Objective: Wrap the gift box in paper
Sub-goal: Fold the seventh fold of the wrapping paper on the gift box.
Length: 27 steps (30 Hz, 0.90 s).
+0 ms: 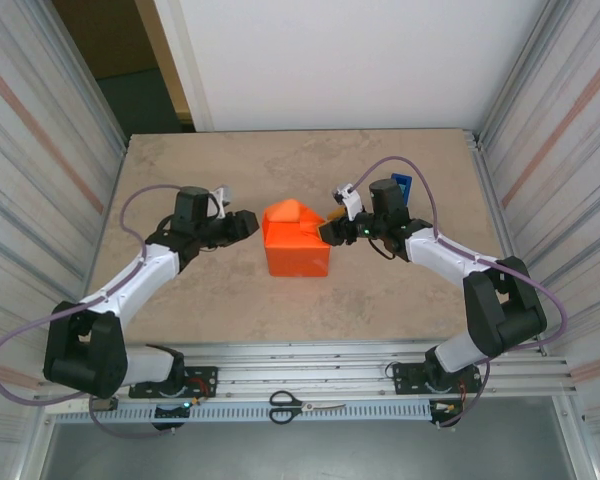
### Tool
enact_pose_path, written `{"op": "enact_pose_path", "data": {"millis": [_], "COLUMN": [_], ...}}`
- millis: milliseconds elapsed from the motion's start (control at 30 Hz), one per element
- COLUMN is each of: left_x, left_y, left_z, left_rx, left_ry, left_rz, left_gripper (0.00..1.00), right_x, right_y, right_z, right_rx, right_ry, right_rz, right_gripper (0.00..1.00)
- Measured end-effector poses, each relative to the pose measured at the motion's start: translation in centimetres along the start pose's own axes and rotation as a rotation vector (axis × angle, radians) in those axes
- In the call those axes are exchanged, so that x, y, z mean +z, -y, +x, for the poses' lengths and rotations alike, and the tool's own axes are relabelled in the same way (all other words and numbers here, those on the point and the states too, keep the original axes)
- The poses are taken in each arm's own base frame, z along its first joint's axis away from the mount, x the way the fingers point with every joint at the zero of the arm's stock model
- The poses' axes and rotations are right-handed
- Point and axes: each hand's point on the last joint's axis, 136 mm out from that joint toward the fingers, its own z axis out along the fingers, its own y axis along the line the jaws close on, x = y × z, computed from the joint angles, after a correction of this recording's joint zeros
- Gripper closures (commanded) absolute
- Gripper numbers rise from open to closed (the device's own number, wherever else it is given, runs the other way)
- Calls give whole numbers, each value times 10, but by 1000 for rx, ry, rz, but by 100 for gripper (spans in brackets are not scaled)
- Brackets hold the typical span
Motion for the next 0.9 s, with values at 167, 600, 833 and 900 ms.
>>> {"op": "enact_pose_path", "data": {"millis": [167, 600, 833, 900], "left_x": [12, 33, 34, 35], "left_y": [8, 19, 21, 21], "left_z": [4, 25, 25, 24], "left_rx": [20, 81, 160, 177], "left_ry": [-14, -64, -63, -62], "left_rz": [29, 48, 62, 62], "left_gripper": [53, 49, 56, 56], "right_x": [0, 0, 0, 2], "right_y": [-1, -2, -5, -10], "right_z": [0, 0, -2, -4], "right_rx": [0, 11, 23, 22], "right_ry": [-2, -15, -51, -67], "right_rz": [-1, 0, 6, -3], "right_gripper": [44, 42, 37, 35]}}
